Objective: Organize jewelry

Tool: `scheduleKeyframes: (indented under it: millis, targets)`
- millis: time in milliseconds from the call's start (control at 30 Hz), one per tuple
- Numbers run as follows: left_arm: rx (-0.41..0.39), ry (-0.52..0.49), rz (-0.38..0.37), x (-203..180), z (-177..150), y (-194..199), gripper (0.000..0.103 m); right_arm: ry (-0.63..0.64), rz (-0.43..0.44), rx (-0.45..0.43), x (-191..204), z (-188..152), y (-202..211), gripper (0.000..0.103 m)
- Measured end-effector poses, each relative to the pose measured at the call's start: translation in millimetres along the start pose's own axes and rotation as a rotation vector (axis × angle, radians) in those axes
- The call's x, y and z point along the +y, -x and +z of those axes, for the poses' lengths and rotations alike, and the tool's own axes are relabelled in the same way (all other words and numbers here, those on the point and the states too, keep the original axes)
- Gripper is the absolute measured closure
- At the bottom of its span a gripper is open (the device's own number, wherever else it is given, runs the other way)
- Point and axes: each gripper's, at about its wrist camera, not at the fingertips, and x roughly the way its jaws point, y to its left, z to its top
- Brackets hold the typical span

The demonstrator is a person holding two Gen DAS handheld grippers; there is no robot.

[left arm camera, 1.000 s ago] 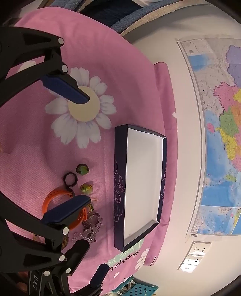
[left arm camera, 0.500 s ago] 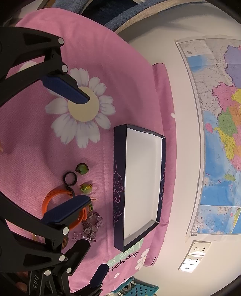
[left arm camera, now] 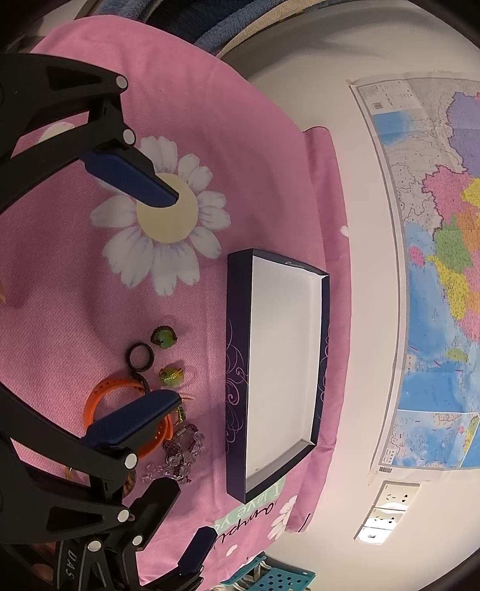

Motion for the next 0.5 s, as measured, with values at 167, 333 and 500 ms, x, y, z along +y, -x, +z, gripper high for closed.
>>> scheduleKeyframes:
  millis: [167,333,500]
  targets:
    - [-0.001,-0.002,0.002,-1.7,-0.7,0.0,0.006,0.0,0.001,0.002,0.2,-0.2,0.0,0.007]
    - [-0.001,-0.002,0.001,-1.8,-0.6,-0.1,0.006,-0.002,0.004,0.001,1.5,-0.3,0.3,0.007]
    - [0.0,0.0,0.002,-1.6,-0.3,-0.2,0.006,-0.004,0.004,0.0,2.4,-0.5,0.0,0.007]
